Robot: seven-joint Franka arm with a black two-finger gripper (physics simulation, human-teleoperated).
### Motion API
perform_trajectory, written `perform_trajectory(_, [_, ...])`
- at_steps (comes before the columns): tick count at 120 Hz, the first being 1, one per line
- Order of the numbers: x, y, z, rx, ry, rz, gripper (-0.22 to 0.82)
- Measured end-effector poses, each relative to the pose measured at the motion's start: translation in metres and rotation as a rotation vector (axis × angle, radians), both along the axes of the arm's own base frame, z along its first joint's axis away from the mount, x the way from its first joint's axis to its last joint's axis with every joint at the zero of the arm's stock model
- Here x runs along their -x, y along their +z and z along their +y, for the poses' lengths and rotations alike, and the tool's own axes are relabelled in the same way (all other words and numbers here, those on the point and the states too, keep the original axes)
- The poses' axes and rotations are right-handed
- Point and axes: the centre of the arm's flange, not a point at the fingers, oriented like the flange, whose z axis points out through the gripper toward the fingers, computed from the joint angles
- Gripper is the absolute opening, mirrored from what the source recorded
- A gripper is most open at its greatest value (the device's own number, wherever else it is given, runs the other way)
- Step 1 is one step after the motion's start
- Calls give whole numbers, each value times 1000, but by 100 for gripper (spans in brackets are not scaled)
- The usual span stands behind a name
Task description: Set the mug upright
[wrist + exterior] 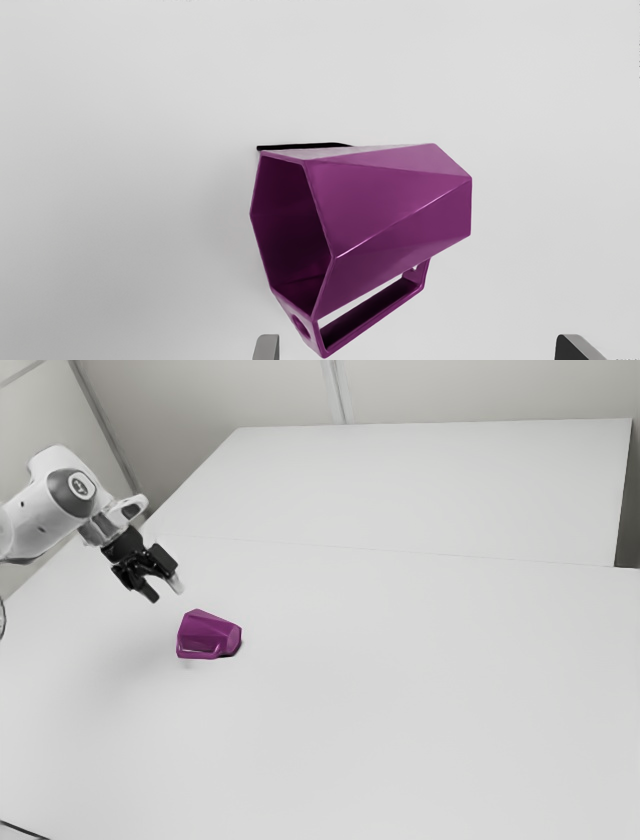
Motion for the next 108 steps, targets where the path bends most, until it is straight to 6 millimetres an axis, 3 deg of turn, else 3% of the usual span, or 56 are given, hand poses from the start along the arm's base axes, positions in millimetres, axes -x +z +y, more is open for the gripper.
perform_trajectory(29, [-3,-49,19,138,-78,-44,60])
perform_trajectory(55, [-5,-70,24,229,-117,-84,60])
perform_trajectory(108, [2,-105,3,460,-129,-123,58])
